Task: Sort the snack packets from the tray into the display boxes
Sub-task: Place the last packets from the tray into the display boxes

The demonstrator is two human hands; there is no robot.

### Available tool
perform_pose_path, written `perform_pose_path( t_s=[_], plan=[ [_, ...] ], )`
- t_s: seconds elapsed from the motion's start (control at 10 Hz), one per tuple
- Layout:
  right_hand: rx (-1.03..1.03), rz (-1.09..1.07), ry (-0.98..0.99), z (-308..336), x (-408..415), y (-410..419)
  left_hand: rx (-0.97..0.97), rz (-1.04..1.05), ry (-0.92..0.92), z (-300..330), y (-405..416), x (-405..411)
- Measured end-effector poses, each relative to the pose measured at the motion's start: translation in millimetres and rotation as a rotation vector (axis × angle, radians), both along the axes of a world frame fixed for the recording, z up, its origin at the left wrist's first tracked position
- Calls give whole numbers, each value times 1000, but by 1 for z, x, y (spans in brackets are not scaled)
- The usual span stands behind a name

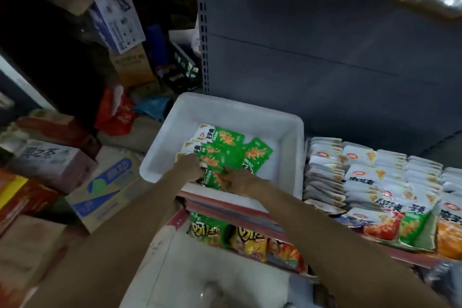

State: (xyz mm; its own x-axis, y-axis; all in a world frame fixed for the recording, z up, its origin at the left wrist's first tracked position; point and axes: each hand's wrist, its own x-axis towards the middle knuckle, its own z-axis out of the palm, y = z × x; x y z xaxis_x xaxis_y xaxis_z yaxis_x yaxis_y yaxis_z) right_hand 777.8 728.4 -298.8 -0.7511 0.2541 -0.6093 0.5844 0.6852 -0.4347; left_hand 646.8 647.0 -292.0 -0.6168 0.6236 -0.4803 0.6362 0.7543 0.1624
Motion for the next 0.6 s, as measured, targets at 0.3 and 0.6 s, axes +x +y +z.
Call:
perform_pose_path(
  t_s=[0.3,0.6],
  plan=[
    [64,-97,-51,-2,2,2,325,56,-84,-22,-3,-25],
    [77,-448,580,41,29,14,935,-76,-270,45,-5,25]
  ],
)
